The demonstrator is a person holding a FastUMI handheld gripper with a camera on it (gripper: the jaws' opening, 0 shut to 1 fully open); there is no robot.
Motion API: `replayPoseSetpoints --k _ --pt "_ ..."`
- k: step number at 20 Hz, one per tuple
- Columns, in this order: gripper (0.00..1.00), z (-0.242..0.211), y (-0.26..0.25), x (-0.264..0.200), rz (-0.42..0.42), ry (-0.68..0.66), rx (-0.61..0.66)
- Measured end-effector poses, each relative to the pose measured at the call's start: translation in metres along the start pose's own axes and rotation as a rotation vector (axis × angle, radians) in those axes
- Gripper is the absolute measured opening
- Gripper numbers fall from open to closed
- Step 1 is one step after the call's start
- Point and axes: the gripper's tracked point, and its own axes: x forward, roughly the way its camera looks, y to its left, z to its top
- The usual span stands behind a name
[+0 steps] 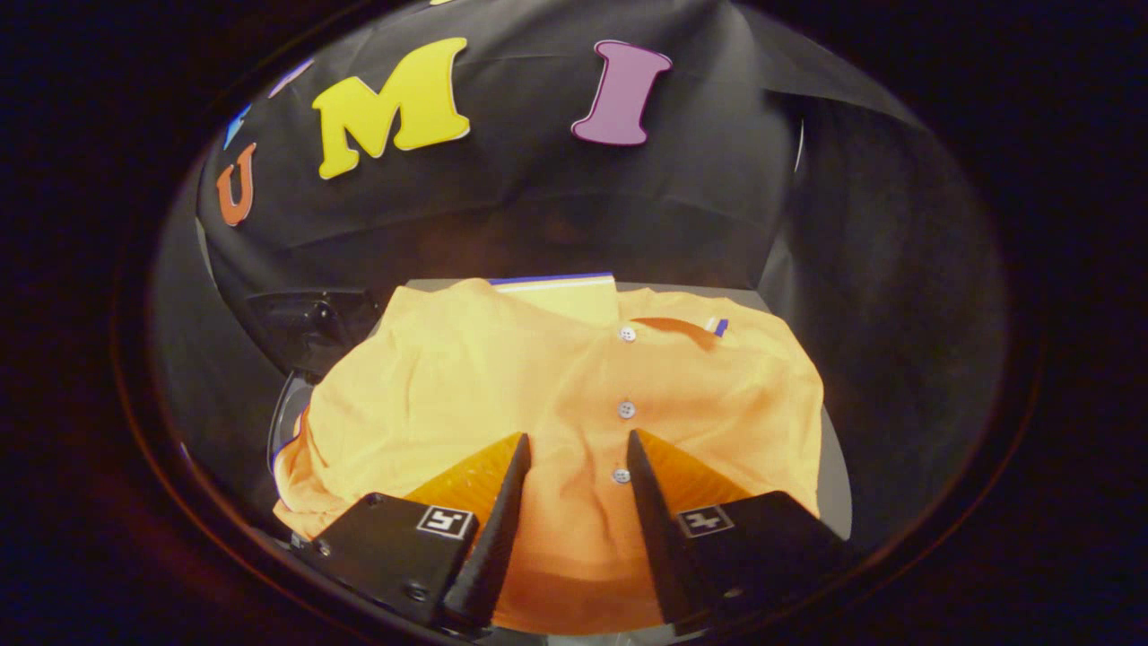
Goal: Put the clothes into the washing machine and then close the washing machine lid.
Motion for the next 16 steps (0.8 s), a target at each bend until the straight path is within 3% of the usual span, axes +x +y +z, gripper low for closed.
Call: replayPoseSetpoints --k 2,4,7,16 --pt "0.23 0.003 0.0 0.003 -0.02 -0.025 0.021" --pt "0.09 -0.001 0.001 0.003 -0.038 -0.027 0.005" --pt "0.07 0.0 0.0 -0.001 -0.038 -0.01 -0.012" --pt "0.06 0.0 0.008 -0.011 -0.017 0.091 0.128"
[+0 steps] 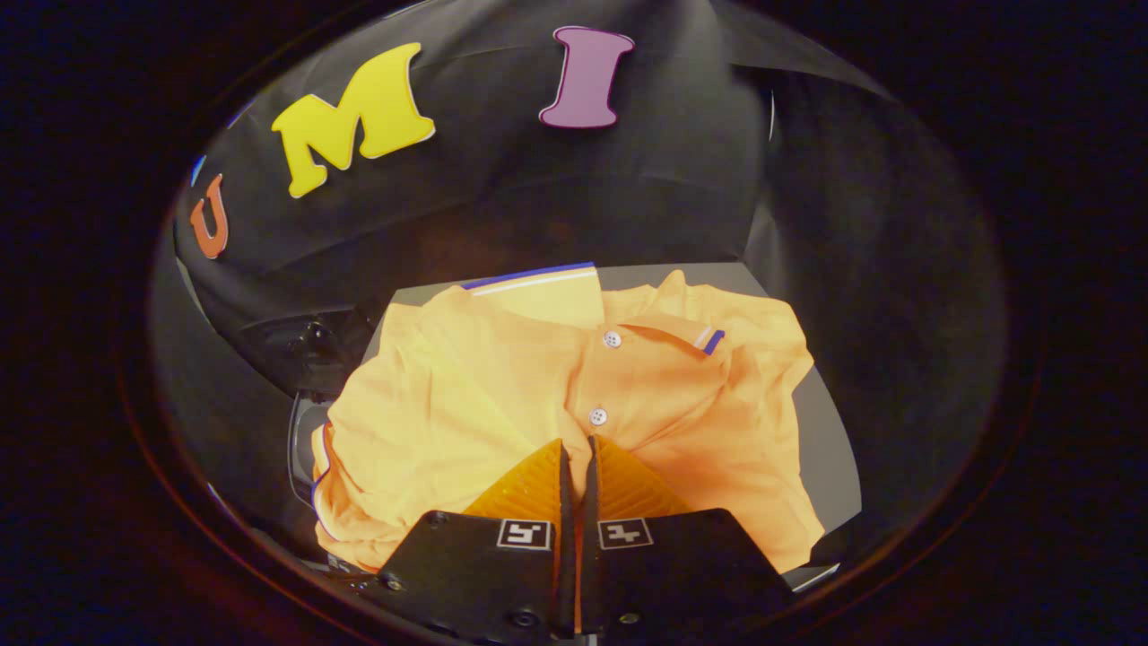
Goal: Put the clothes into the washing machine and then close the washing machine lid.
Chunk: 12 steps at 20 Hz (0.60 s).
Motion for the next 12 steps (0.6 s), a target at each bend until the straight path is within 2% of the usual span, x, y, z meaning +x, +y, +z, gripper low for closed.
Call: replayPoseSetpoints --k 4,12 --pt "0.06 0.009 0.008 -0.012 0.005 -0.005 0.023" --pt "0.06 0.044 0.05 -0.058 0.082 -0.045 0.044"
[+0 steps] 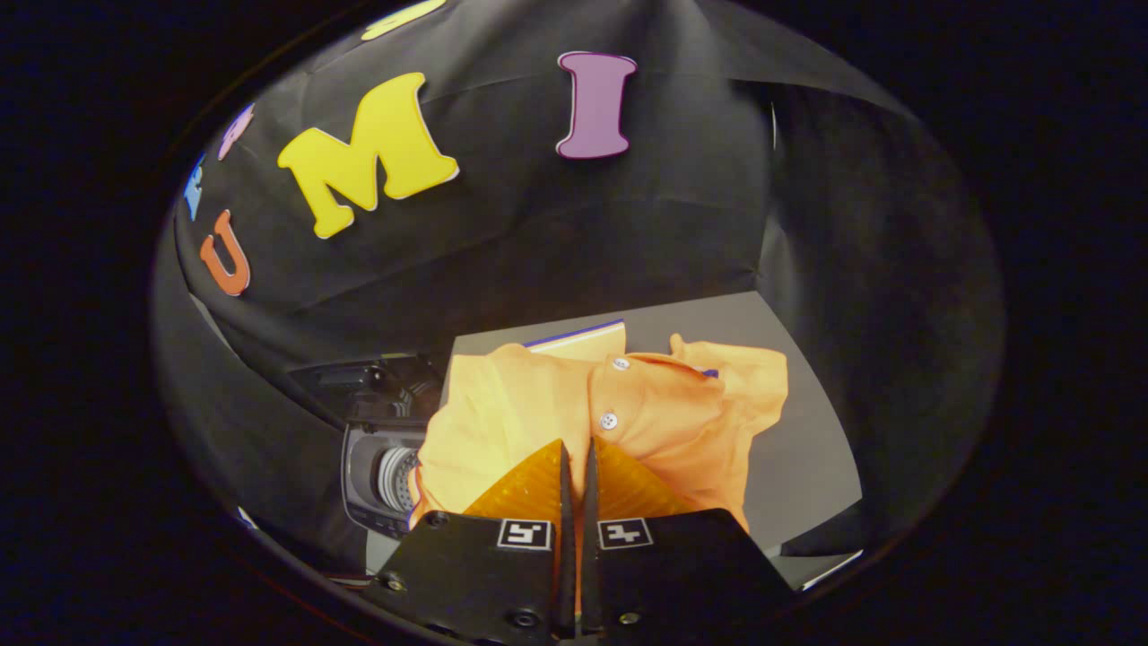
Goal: Put the clothes into the washing machine and then close the washing machine lid.
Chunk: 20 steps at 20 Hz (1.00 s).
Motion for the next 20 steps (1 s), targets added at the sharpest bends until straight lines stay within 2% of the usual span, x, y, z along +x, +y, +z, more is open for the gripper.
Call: replayPoseSetpoints --k 12,20 --pt "0.06 0.023 0.124 -0.014 0.141 -0.024 -0.098" --pt "0.06 0.003 0.208 0.0 0.208 -0.003 -0.184"
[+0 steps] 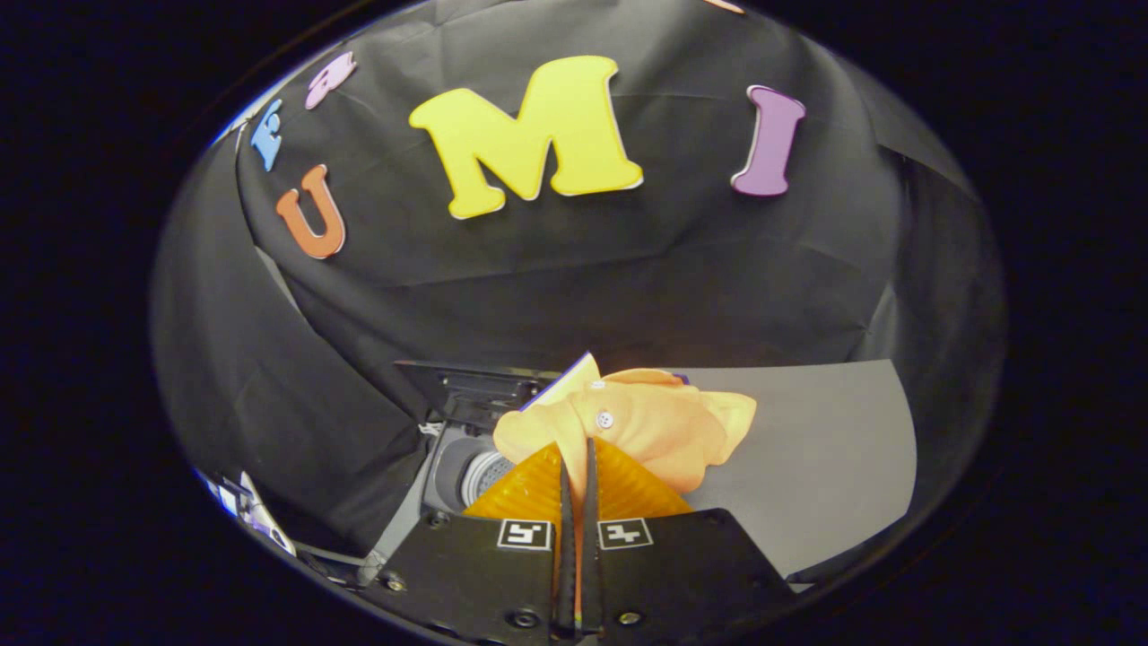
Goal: Put the clothes into the washing machine and then close the washing machine lid.
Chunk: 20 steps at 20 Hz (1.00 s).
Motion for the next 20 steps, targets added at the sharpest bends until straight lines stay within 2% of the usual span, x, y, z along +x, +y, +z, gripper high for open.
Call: replayPoseSetpoints --k 10,20 --pt "0.06 -0.007 0.074 0.021 0.073 0.023 -0.05" --pt "0.06 -0.029 0.11 0.058 0.101 0.064 -0.026"
